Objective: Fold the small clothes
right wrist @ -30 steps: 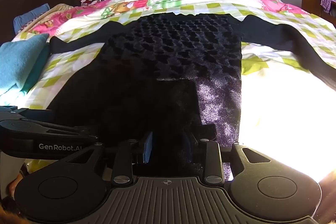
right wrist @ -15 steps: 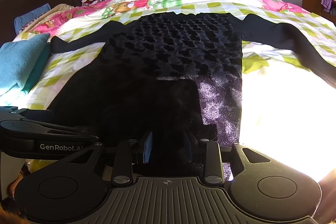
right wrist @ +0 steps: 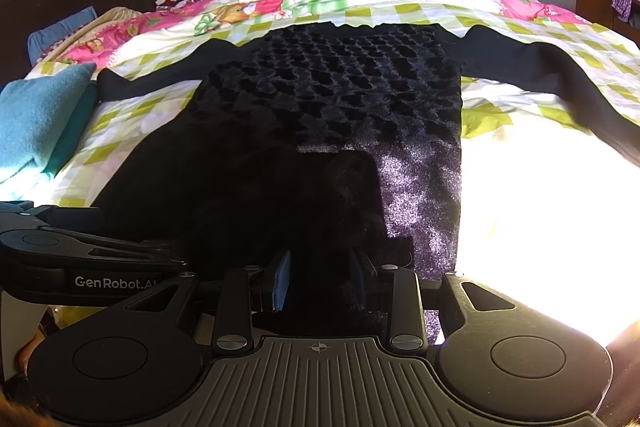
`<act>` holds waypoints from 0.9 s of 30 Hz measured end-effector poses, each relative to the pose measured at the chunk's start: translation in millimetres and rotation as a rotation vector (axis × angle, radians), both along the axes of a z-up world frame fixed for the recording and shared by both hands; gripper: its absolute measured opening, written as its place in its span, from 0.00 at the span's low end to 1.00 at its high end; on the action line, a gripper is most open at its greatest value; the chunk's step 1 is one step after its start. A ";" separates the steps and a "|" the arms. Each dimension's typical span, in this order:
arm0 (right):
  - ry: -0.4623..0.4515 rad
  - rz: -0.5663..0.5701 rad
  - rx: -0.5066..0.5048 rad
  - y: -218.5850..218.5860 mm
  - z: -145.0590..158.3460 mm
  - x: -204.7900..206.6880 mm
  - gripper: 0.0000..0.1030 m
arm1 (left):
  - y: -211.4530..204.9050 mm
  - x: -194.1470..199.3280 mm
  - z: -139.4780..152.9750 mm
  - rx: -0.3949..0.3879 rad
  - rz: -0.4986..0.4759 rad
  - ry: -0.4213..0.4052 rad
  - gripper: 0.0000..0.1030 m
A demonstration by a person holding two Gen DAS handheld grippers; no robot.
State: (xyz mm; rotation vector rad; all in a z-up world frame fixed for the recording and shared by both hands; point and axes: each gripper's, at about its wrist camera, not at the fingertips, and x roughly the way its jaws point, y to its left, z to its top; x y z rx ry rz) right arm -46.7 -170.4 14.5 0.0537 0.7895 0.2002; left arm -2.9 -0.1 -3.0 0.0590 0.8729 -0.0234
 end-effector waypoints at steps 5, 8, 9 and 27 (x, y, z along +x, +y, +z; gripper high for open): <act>0.002 -0.001 0.003 -1.2 -0.1 0.8 0.31 | -0.3 -1.0 0.5 0.003 -0.006 -0.004 1.00; 0.005 0.000 0.002 -1.6 -0.1 1.2 0.31 | -0.5 -0.8 0.5 0.004 -0.008 -0.003 1.00; 0.003 0.000 0.002 -1.6 0.1 1.1 0.31 | -0.4 -0.6 0.2 0.002 -0.009 0.000 1.00; -0.011 -0.085 0.014 -28.5 9.0 2.8 0.31 | -11.9 0.0 10.6 0.011 -0.090 -0.053 1.00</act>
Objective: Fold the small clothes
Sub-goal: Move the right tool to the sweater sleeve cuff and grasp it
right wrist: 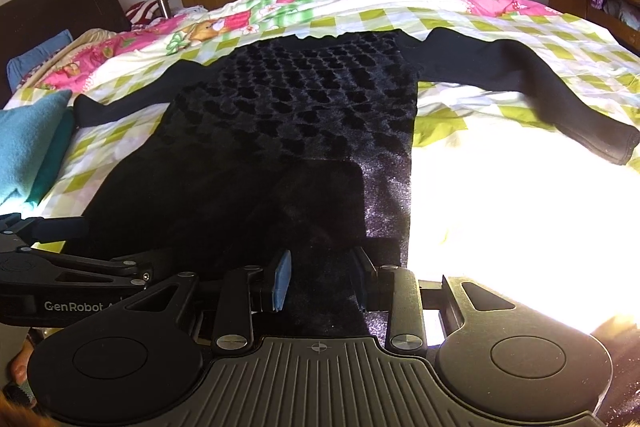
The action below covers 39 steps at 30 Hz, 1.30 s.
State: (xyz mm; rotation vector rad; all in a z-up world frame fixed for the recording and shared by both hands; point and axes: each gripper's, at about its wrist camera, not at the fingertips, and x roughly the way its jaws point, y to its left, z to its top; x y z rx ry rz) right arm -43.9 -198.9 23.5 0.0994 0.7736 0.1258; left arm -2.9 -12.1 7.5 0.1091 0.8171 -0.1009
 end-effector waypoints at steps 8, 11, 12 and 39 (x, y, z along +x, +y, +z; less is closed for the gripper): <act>0.030 -0.051 0.010 -15.8 -2.9 9.7 0.31 | -18.0 8.0 -18.7 0.024 -0.083 0.082 1.00; 0.003 -0.073 0.008 -26.2 4.4 14.5 0.31 | -20.3 8.6 -17.8 0.024 -0.090 0.078 1.00; 0.000 -0.080 0.014 -29.3 5.9 16.8 0.31 | -20.7 8.6 -15.6 0.023 -0.090 0.067 1.00; -0.014 -0.098 0.012 -41.9 9.7 50.9 0.31 | -29.0 45.9 -14.8 0.037 -0.118 0.076 1.00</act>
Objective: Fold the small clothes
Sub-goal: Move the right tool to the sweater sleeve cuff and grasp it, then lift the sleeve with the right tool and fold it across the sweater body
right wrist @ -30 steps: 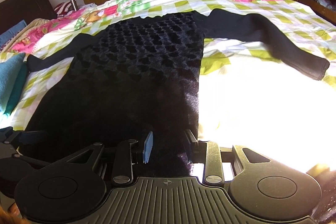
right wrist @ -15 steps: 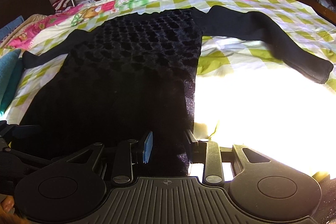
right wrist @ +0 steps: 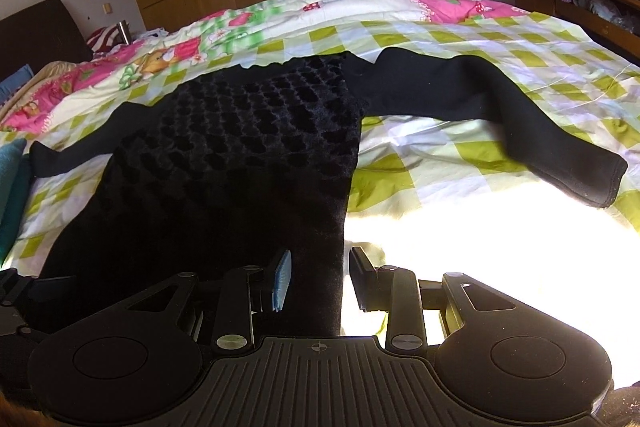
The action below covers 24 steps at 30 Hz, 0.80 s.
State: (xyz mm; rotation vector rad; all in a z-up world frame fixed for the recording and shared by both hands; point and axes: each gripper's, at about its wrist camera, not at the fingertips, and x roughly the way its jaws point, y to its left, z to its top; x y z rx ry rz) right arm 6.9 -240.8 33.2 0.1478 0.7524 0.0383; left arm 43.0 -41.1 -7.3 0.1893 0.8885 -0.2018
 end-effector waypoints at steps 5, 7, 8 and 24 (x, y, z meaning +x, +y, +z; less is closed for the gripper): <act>0.016 -0.096 0.056 -29.9 -0.3 4.1 0.31 | 3.8 -5.1 0.0 -0.028 -0.007 0.013 1.00; 0.006 -0.139 0.064 -42.5 -1.4 14.6 0.31 | -2.4 -0.3 4.7 -0.033 -0.021 -0.015 1.00; -0.008 -0.162 0.071 -48.5 -1.5 20.3 0.31 | -6.3 3.4 6.8 -0.034 -0.027 -0.029 1.00; -0.069 -0.490 0.353 -133.8 -28.6 105.0 0.32 | -70.1 83.3 13.6 -0.047 -0.129 -0.078 1.00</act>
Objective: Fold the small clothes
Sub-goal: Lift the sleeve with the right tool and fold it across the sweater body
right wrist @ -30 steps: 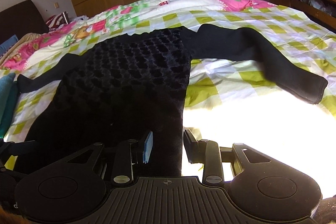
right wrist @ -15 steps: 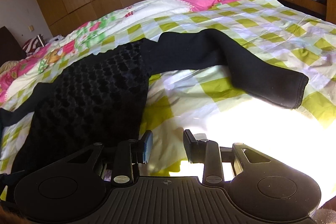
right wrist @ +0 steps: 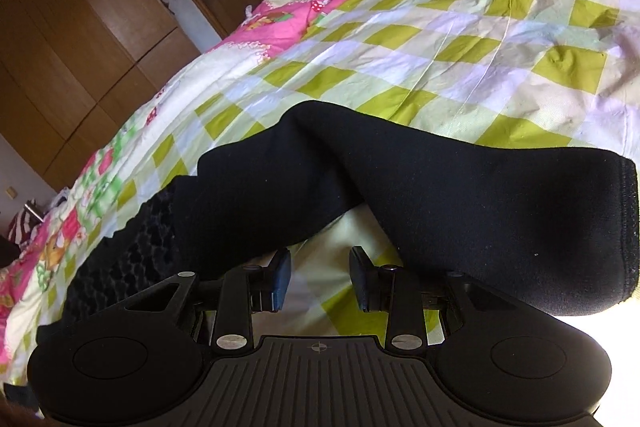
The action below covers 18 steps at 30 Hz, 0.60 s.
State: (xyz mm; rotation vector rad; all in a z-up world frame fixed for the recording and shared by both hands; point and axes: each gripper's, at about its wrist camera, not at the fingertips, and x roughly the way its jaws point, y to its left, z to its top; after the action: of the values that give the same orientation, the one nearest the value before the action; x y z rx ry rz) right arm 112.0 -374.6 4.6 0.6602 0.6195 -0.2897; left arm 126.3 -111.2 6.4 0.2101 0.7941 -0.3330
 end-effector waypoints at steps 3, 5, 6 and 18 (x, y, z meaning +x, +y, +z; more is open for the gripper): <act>-0.010 -0.022 -0.005 -1.0 -0.4 9.4 0.31 | -10.1 7.6 -0.5 0.003 -0.014 -0.004 1.00; -0.004 -0.014 -0.040 1.9 2.4 19.3 0.33 | -15.9 11.3 -0.2 0.012 -0.023 -0.010 1.00; -0.008 -0.001 -0.056 3.9 4.5 21.2 0.33 | -17.9 12.6 0.3 0.018 -0.023 -0.014 1.00; -0.027 -0.016 -0.097 2.9 0.5 46.9 0.33 | -21.7 23.8 1.6 0.031 -0.002 -0.005 1.00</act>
State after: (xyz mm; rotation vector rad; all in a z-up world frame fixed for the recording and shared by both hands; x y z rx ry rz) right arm 158.9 -371.7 5.1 0.5752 0.5709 -0.3238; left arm 150.1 -132.9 8.0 0.2410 0.7949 -0.3223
